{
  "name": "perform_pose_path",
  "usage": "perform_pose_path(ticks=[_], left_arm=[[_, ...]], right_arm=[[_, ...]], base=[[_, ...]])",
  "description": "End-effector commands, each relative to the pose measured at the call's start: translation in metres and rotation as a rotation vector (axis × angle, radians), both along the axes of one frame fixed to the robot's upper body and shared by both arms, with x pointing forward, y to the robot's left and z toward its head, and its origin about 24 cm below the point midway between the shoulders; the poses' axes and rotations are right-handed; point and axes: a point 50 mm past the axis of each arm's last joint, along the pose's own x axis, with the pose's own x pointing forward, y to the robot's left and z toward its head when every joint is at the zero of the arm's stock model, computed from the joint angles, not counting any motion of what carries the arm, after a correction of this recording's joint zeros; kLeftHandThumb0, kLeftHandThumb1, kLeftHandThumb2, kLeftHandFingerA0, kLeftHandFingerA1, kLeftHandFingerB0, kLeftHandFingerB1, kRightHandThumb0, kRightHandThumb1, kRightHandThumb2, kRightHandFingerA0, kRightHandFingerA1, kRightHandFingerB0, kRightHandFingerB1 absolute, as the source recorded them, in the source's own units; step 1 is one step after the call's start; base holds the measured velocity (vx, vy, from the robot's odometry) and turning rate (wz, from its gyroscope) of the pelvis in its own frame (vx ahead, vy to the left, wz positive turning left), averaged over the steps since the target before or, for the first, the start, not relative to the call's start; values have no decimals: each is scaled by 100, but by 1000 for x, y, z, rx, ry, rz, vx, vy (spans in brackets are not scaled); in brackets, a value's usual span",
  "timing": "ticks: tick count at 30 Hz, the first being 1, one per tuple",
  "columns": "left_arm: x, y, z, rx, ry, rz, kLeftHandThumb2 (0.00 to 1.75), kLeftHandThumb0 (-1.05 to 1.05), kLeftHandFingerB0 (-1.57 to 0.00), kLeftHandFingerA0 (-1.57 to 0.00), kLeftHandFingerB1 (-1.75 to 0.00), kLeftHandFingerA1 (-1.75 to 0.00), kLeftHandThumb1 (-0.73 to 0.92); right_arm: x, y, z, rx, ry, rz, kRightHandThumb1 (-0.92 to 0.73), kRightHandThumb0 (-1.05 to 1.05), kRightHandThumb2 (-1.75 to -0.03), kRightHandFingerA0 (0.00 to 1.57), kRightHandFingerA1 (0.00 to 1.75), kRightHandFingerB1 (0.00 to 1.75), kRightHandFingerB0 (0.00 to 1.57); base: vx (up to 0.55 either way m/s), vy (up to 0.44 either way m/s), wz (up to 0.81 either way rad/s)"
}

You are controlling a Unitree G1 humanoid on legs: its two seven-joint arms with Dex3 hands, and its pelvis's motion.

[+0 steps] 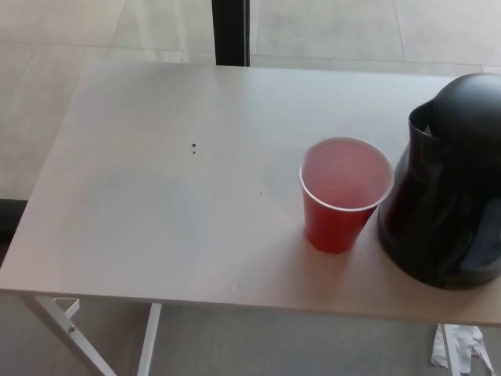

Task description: The robot uses its right hand to lift up a kettle kept on the middle of the desk by its handle and tilt it into a glass kept next to it to pour out water

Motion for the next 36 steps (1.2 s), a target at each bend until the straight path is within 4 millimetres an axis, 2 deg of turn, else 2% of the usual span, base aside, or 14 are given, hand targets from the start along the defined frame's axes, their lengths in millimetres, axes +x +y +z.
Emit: perform_pose_path(ticks=[1,2,4,5,11,13,14,17,18,21,22,26,28,36], left_arm=[[3,7,11,-61,-87,-14,60,-63,-47,-56,-41,-54,66],[4,7,11,-62,-87,-16,60,-63,-47,-55,-42,-53,66],[4,7,11,-63,-88,-17,60,-63,-45,-55,-42,-54,67],[3,7,11,-61,-85,-7,59,-64,-45,-54,-41,-52,66],[2,8,9,-76,-90,12,60,-64,-43,-54,-41,-52,66],[4,8,10,-80,-92,13,60,-63,-43,-55,-41,-53,66],[4,8,9,-86,-94,15,60,-63,-42,-54,-40,-52,65],[3,7,9,-88,-91,6,60,-65,-41,-50,-40,-50,65],[3,7,9,-89,-95,5,59,-64,-43,-52,-41,-51,66],[4,7,8,-91,-92,18,60,-63,-43,-54,-41,-52,65],[4,7,8,-93,-94,19,60,-63,-42,-53,-41,-52,65],[4,7,8,-81,-89,2,60,-63,-41,-53,-41,-51,66],[4,5,7,-96,-96,-3,60,-65,-40,-53,-41,-52,65],[3,6,8,-114,-117,31,59,-64,-43,-53,-41,-51,64]], right_arm=[[-1,-17,27,84,-209,-29,-49,-69,-88,23,77,45,0],[-2,-21,30,87,-226,-56,-66,-70,-59,9,101,49,0],[-1,-23,32,95,-244,-78,-66,-72,-58,0,93,50,0],[3,-30,47,85,-325,-88,-56,-87,-90,1,67,30,0],[31,-42,98,41,-582,-40,-55,-84,-92,1,64,37,1],[51,-47,130,-65,-637,22,-32,-43,-96,4,58,57,4],[57,-47,141,-62,-662,41,-54,-89,-92,14,73,55,3],[77,-44,175,-64,-758,107,-50,-91,-88,23,73,60,12],[85,-41,187,-71,-803,131,-61,-90,-59,33,73,61,19],[106,-30,216,-52,-869,244,-58,-88,-58,33,64,59,25],[114,-24,223,-22,-889,288,-46,-88,-83,28,62,59,25],[130,-9,234,-12,-798,417,-54,-84,-57,16,54,43,17],[143,2,233,-47,-675,533,-47,-78,-86,1,45,22,12],[166,33,223,-89,-530,641,-39,-63,-81,5,47,32,0]], base=[[0,0,0],[0,0,0],[0,0,0],[0,0,0],[0,0,0],[0,0,0],[0,0,0],[0,0,0],[0,0,0],[0,0,0],[0,0,0],[0,0,0],[0,0,0],[0,0,0]])
